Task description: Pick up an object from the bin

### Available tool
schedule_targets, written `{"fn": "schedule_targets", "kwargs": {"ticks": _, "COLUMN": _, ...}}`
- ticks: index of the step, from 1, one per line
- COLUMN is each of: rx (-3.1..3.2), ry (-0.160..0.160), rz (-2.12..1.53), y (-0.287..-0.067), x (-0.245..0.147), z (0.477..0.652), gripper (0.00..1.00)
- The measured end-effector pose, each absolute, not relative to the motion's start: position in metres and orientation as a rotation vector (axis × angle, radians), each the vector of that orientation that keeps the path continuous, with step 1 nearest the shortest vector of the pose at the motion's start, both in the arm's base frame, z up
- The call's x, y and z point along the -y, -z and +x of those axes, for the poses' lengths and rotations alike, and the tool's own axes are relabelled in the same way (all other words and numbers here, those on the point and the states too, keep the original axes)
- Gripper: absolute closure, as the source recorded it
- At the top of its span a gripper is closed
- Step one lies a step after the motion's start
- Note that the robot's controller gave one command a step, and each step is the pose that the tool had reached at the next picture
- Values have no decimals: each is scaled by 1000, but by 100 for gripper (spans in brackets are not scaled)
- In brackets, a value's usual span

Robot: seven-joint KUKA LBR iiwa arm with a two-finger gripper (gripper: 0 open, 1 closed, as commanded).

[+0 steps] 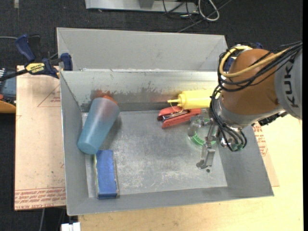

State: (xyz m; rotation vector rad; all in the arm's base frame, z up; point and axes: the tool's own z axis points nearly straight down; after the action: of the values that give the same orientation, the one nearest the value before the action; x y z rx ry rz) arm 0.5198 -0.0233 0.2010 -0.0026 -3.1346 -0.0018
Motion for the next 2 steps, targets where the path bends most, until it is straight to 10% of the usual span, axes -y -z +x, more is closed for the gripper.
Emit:
{"fn": "schedule_targets", "kwargs": {"ticks": 1, "rx": 3142, "ry": 1, "rz": 0, "y": -205, "x": 23, "z": 521, "gripper": 0}}
{"fn": "schedule_targets", "kwargs": {"ticks": 2, "rx": 3137, "ry": -1, "rz": -93, "y": -67, "x": 147, "z": 589, "gripper": 0}}
